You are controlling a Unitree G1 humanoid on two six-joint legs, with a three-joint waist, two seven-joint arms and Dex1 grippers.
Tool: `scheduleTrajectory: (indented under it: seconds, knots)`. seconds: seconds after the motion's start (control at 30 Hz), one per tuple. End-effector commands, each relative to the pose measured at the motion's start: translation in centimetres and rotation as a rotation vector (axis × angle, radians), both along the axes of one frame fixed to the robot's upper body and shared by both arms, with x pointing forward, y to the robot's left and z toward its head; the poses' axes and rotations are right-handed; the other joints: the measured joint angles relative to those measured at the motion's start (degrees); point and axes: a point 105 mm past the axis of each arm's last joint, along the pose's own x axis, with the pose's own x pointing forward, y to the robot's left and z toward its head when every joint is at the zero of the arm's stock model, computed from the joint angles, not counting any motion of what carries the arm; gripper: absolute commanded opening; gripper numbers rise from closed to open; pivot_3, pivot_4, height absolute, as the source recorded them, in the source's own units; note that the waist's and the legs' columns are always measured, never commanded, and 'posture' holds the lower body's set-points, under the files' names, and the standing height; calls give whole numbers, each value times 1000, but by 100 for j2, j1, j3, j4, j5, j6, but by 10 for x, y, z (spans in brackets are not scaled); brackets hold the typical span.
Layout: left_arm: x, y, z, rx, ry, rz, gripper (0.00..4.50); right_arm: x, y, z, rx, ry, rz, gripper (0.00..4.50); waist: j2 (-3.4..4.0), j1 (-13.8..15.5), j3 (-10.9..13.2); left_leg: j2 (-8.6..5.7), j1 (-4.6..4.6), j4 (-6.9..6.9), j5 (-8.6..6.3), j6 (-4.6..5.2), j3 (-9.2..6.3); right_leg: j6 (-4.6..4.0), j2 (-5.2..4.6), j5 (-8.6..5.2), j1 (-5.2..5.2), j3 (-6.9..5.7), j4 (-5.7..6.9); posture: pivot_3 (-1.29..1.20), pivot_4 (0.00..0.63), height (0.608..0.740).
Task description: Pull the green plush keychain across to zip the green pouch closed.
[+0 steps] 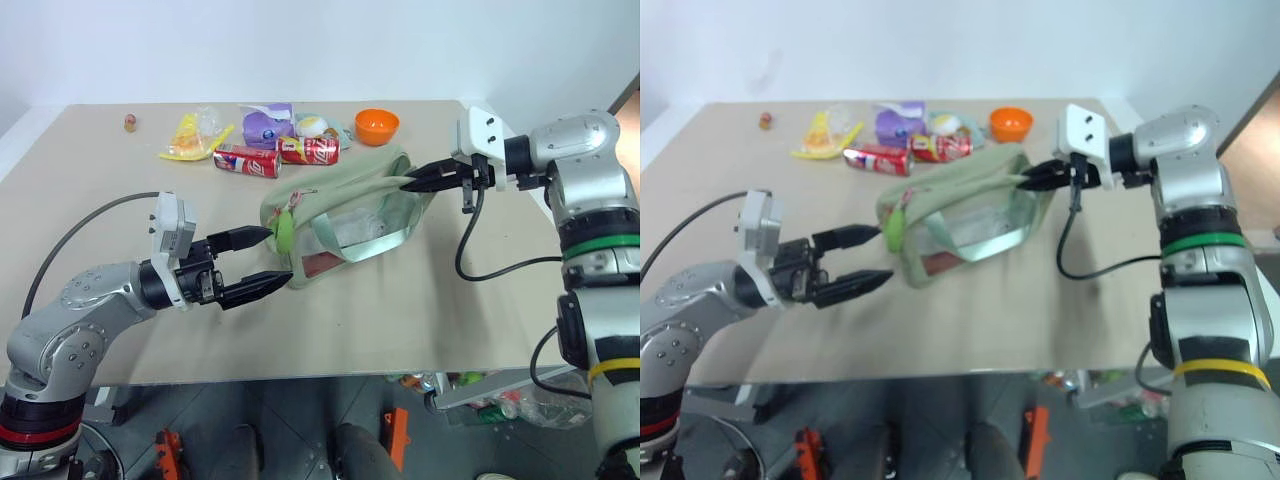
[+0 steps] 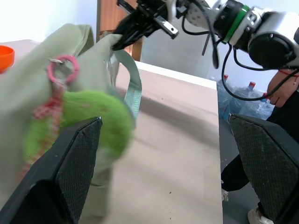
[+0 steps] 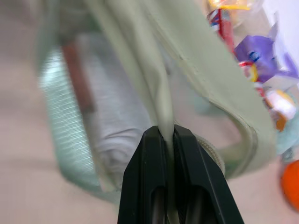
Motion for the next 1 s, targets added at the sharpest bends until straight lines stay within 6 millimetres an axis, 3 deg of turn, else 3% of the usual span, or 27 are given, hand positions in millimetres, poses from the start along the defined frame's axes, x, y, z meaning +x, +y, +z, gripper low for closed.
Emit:
scheduleTrajectory:
  seconds: [0.03, 0.2, 0.43, 0.67, 0.8, 1.0]
  knots:
    - [1, 5, 9, 3, -45, 9, 4500, -31, 12, 19, 31, 9, 45, 26, 1, 8, 0, 0, -2, 0, 0, 0, -3, 1, 0, -1, -2, -1, 0, 0, 150, 740]
    - [9, 11, 13, 1, -70, 44, 4500, -52, 25, 4, 57, 80, 22, 26, 1, -16, 0, 2, 4, 1, -1, 0, -5, 5, 4, -5, 1, -3, 0, 0, 150, 740]
    - [16, 18, 14, 12, -98, 71, 4500, -41, 21, -2, 115, 43, -58, 26, 0, -16, 0, 3, 7, 14, 2, 1, 5, 40, 7, -5, 4, 6, 0, 0, 150, 740]
    - [11, 16, 10, 17, -83, 57, 4500, -42, 17, 13, 241, 2, -74, 2457, 0, -8, 0, 2, 1, 11, 1, 2, 6, 39, 6, -8, 1, 8, 0, 0, 150, 740]
    - [7, 14, 6, 18, -75, 57, 4500, -40, -3, 19, 333, -32, -177, 3810, -1, -6, 0, 2, -2, 10, -2, 3, 3, 35, 5, -10, 1, 7, -1, 0, 150, 740]
    - [5, 16, 6, 13, -73, 76, 4500, -42, -20, -6, 379, 2, -292, 3810, -3, -1, -2, -2, -2, 13, -2, 4, 4, 41, 0, -11, 3, 7, -2, 0, 150, 740]
